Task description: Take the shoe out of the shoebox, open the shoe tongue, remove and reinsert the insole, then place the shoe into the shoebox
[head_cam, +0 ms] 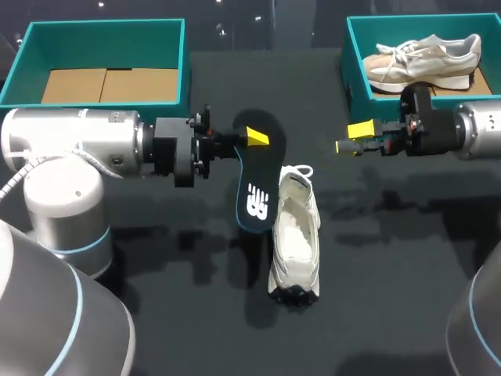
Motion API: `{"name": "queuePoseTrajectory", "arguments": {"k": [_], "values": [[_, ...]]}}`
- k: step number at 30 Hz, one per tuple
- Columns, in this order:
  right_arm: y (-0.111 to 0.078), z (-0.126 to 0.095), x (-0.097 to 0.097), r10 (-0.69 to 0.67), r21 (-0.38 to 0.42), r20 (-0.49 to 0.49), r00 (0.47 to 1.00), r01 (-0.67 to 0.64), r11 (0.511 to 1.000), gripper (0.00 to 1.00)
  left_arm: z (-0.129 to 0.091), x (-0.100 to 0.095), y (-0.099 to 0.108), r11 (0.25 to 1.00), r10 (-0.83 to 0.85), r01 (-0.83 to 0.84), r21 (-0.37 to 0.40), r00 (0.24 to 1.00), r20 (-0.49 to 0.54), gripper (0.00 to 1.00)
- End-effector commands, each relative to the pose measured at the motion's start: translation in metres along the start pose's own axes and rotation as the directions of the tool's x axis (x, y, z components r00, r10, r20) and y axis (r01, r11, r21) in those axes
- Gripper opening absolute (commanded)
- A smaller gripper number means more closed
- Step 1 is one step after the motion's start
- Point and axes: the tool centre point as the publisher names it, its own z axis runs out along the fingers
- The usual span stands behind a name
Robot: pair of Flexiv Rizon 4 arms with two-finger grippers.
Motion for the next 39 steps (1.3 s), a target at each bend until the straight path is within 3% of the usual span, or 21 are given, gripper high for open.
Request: {"name": "queuePoseTrajectory", "arguments": {"k": [1, 7, 9, 13, 15, 17, 30, 35, 39], "values": [[0.001, -0.001, 0.010, -0.019, 0.005, 0.033, 0.999, 0.018, 1.000, 1.00, -0.008, -0.004, -0.002, 1.000, -0.001, 0.001, 0.003, 1.000, -0.015, 0.00], [0.001, -0.003, 0.009, -0.063, 0.025, 0.056, 0.996, 0.062, 0.998, 1.00, -0.002, -0.004, -0.004, 1.000, 0.002, -0.002, 0.008, 0.999, -0.032, 0.00], [0.000, -0.008, 0.006, -0.160, 0.105, 0.089, 0.983, 0.150, 0.983, 1.00, 0.003, -0.003, -0.008, 0.998, -0.063, 0.064, 0.027, 0.998, -0.024, 0.00], [-0.006, -0.022, -0.004, -0.291, 0.178, 0.172, 0.941, 0.261, 0.949, 1.00, 0.009, -0.003, -0.018, 0.982, -0.182, 0.183, 0.046, 0.983, -0.022, 0.00], [-0.012, -0.029, -0.008, -0.371, 0.241, 0.199, 0.907, 0.322, 0.916, 1.00, 0.012, -0.002, -0.027, 0.941, -0.326, 0.325, 0.089, 0.945, -0.003, 0.00], [-0.019, -0.031, -0.016, -0.398, 0.395, 0.246, 0.883, 0.284, 0.874, 1.00, 0.012, -0.006, -0.034, 0.889, -0.439, 0.443, 0.118, 0.897, -0.058, 0.00], [-0.019, -0.031, -0.016, -0.398, 0.395, 0.246, 0.883, 0.284, 0.874, 1.00, 0.012, -0.006, -0.034, 0.889, -0.439, 0.443, 0.118, 0.897, -0.058, 0.00], [-0.046, -0.038, -0.018, -0.543, 0.538, 0.218, 0.811, 0.365, 0.760, 1.00, 0.022, -0.012, -0.058, 0.846, -0.530, 0.529, 0.072, 0.848, 0.001, 0.00], [-0.069, -0.043, -0.023, -0.594, 0.593, 0.208, 0.777, 0.382, 0.709, 1.00, 0.025, -0.011, -0.084, 0.803, -0.596, 0.595, 0.038, 0.803, 0.028, 0.00]]}}
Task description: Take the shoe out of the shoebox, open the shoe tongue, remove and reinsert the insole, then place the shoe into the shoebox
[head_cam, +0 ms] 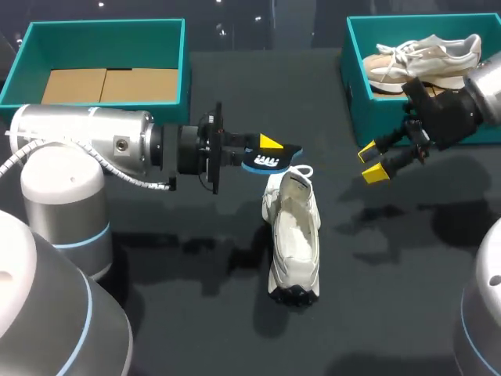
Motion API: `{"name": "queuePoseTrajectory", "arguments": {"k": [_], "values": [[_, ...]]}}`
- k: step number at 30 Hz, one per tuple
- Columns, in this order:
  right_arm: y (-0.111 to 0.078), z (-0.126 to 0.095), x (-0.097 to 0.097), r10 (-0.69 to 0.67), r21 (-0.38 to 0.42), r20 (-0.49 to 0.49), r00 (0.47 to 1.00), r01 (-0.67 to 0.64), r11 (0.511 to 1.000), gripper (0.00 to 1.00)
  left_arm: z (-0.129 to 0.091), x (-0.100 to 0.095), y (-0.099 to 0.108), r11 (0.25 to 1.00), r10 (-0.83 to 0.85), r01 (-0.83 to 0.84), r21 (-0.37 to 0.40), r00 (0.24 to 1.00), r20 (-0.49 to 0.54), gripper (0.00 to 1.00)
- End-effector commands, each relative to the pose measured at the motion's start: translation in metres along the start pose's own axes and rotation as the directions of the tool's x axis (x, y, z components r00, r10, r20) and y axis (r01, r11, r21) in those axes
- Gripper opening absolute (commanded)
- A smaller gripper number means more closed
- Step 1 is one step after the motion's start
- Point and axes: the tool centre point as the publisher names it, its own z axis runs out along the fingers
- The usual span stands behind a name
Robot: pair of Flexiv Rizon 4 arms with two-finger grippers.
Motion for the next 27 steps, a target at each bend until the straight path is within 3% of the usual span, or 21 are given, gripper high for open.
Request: {"name": "queuePoseTrajectory", "arguments": {"k": [1, 6, 18, 22, 27], "values": [[-0.016, 0.004, 0.016, -0.052, 0.050, 0.055, 0.997, 0.050, 0.998, 1.00, 0.007, 0.024, -0.029, 0.996, -0.039, 0.044, -0.078, 0.997, 0.062, 0.00], [-0.037, 0.016, 0.027, -0.088, 0.127, 0.107, 0.990, 0.074, 0.989, 1.00, 0.012, 0.038, -0.048, 0.992, -0.102, 0.107, -0.068, 0.992, 0.074, 0.00], [-0.037, 0.016, 0.027, -0.088, 0.127, 0.107, 0.990, 0.074, 0.989, 1.00, 0.012, 0.038, -0.048, 0.992, -0.102, 0.107, -0.068, 0.992, 0.074, 0.00], [-0.049, 0.033, 0.023, -0.143, 0.203, 0.150, 0.978, 0.111, 0.973, 1.00, 0.018, 0.043, -0.047, 0.979, -0.177, 0.184, -0.087, 0.981, 0.080, 0.00], [-0.056, 0.050, 0.025, -0.217, 0.222, 0.159, 0.963, 0.179, 0.958, 1.00, 0.021, 0.046, -0.050, 0.951, -0.298, 0.304, -0.061, 0.950, 0.093, 0.00]]}}
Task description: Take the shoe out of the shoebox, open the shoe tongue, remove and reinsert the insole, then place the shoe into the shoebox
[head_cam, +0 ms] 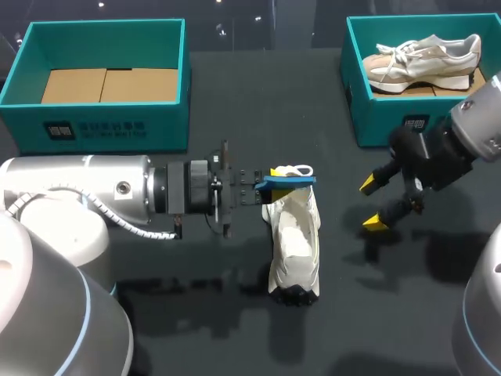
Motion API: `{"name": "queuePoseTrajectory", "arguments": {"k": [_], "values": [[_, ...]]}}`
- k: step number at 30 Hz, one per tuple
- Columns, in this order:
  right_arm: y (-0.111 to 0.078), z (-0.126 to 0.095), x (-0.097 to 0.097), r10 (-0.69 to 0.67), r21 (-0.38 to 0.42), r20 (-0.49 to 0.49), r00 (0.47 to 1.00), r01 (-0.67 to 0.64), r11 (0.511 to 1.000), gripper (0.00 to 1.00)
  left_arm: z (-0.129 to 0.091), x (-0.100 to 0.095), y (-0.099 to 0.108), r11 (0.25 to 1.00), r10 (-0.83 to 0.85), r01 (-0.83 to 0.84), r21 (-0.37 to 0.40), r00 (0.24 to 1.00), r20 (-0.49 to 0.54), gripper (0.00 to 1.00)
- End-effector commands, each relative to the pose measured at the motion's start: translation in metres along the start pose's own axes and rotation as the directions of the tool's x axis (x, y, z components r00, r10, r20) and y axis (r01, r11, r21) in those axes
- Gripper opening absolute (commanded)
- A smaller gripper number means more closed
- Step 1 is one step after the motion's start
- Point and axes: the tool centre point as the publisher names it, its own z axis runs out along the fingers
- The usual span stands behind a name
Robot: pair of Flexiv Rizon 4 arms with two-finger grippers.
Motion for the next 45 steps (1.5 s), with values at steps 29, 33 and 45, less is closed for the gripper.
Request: {"name": "queuePoseTrajectory", "arguments": {"k": [29, 33, 45], "values": [[0.012, 0.070, 0.019, -0.104, 0.154, 0.084, 0.991, 0.090, 0.984, 1.00, 0.017, 0.046, 0.022, 0.997, -0.080, 0.080, 0.001, 0.990, -0.120, 0.00], [0.009, 0.074, 0.018, -0.086, 0.154, 0.083, 0.993, 0.073, 0.985, 1.00, 0.015, 0.049, 0.028, 0.996, -0.092, 0.094, 0.009, 0.985, -0.143, 0.00], [0.008, 0.077, 0.021, -0.071, 0.167, 0.109, 0.992, 0.053, 0.985, 1.00, 0.014, 0.052, 0.040, 0.994, -0.105, 0.109, 0.011, 0.977, -0.184, 0.00]]}}
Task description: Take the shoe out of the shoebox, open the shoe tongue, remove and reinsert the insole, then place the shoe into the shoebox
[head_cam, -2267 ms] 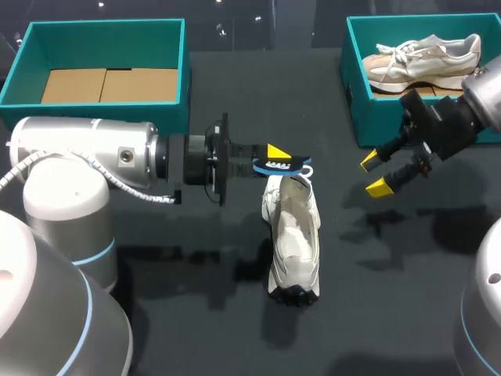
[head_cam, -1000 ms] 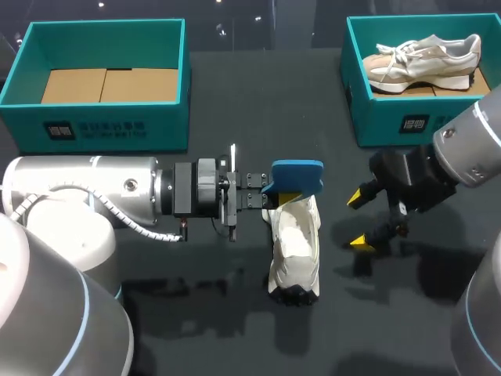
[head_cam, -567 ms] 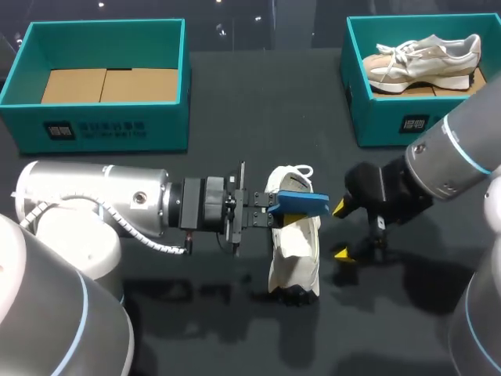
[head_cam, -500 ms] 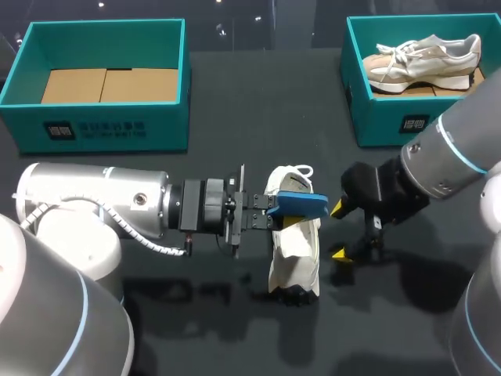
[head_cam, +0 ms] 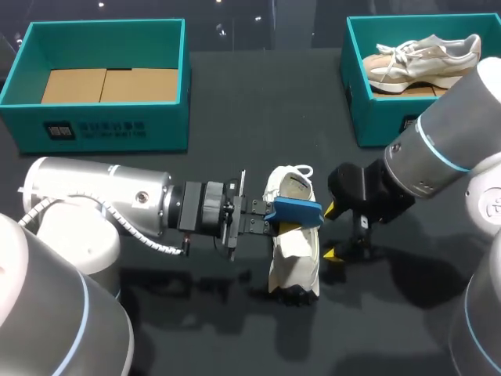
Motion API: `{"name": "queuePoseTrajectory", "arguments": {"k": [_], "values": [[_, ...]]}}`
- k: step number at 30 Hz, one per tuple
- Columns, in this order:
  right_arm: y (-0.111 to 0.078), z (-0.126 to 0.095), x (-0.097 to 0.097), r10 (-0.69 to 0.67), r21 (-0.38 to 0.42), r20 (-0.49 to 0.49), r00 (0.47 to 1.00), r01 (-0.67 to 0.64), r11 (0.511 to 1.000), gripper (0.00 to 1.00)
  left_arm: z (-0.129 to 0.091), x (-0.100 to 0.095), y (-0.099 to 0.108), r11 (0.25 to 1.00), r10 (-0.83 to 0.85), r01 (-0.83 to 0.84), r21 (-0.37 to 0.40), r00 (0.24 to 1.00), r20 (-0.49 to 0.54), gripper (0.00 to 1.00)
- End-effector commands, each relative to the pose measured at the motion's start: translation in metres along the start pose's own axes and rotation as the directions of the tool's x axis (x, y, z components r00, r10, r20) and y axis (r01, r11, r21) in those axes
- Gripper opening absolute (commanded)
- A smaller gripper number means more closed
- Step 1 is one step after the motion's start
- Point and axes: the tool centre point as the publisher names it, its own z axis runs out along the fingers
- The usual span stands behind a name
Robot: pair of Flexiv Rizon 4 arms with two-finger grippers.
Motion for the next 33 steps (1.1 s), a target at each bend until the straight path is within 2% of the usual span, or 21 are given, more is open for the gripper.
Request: {"name": "queuePoseTrajectory", "arguments": {"k": [1, 11, 33], "values": [[-0.001, 0.002, 0.004, 0.004, 0.001, 0.007, 1.000, -0.004, 1.000, 1.00, 0.001, -0.001, 0.006, 1.000, -0.014, 0.014, -0.003, 1.000, -0.018, 0.00], [-0.002, 0.003, 0.005, 0.009, 0.000, 0.003, 1.000, -0.009, 1.000, 1.00, 0.001, -0.001, 0.006, 1.000, -0.014, 0.014, -0.003, 1.000, -0.018, 0.00], [-0.002, 0.003, 0.005, 0.009, 0.000, 0.003, 1.000, -0.009, 1.000, 1.00, 0.020, 0.004, 0.030, 0.998, 0.044, -0.043, 0.038, 0.998, -0.034, 0.00]]}}
